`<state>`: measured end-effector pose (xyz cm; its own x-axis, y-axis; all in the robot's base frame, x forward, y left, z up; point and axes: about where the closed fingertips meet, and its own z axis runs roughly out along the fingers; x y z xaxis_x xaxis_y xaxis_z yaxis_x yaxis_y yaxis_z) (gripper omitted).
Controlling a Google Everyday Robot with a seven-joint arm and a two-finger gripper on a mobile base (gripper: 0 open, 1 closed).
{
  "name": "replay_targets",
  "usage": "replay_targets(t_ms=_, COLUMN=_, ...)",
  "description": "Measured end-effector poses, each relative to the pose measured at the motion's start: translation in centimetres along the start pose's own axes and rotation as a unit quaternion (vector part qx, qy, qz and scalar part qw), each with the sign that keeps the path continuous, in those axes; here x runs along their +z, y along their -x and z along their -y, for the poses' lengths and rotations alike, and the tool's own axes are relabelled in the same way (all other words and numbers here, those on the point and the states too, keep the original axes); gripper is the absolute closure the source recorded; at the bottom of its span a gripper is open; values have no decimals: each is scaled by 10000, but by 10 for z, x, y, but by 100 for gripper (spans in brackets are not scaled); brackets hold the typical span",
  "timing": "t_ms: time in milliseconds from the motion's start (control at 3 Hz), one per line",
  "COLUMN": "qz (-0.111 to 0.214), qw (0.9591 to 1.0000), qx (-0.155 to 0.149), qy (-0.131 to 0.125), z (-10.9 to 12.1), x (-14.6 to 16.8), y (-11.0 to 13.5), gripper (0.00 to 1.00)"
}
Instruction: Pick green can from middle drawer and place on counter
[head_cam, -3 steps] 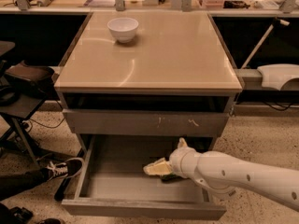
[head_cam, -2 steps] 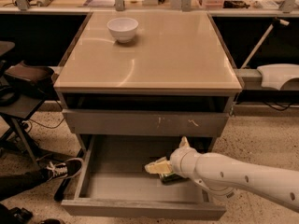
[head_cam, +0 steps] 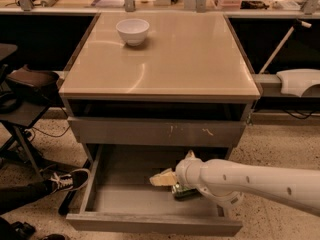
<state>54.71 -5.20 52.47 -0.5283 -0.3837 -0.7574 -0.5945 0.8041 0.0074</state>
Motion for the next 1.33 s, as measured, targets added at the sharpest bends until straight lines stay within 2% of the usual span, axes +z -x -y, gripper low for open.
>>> replay_targets(t_ms=333, qz=-447, qw=9969, qx=581, qy=-300, z=35, x=16, y=-44, gripper=0)
replay_targets(t_ms=667, qz=-452, qw=9969, qx=586, qy=-279, z=33, x=18, y=-45, gripper=0)
replay_targets(t_ms=1000, qz=-635, qw=9942, qx=794, qy=-341, z=42, x=28, y=-58, gripper=0)
replay_targets(t_ms=1333, qz=-879, qw=9876, qx=1188, qy=-533, z=63, x=39, y=-81, gripper=0)
